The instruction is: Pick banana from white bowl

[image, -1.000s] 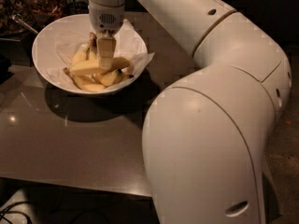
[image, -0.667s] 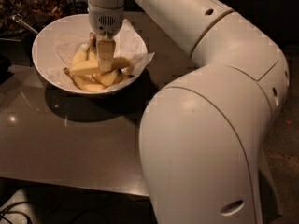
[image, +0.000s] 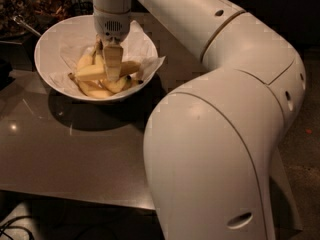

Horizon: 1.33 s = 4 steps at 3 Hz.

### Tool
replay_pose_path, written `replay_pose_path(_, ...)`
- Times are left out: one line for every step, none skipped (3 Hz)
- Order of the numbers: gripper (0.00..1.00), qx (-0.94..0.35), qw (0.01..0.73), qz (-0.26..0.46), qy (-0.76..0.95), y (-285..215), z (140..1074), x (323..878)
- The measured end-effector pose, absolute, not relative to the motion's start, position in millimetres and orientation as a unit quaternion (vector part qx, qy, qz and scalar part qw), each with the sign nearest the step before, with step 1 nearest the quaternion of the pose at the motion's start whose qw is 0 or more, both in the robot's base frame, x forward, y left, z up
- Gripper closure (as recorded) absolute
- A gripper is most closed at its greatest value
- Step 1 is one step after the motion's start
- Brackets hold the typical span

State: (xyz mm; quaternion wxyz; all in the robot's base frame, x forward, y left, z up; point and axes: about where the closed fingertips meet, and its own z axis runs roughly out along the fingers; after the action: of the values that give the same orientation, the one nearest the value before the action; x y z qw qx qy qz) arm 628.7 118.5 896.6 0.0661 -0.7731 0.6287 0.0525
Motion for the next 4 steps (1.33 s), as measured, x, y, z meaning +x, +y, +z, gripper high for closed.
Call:
replay_pose_path(0.56,-0.775,0.061,0.053,0.627,117.0,893.2,628.1)
replay_pose_path(0.78,-0.775,0.061,0.053,0.627,117.0,893.3,628.1)
replay_pose_path(1.0,-0.775,0.06,0.05,0.627,116.1,892.9,628.4)
replay_pose_path(1.0,-0.775,0.06,0.05,0.627,116.1,892.9,628.4)
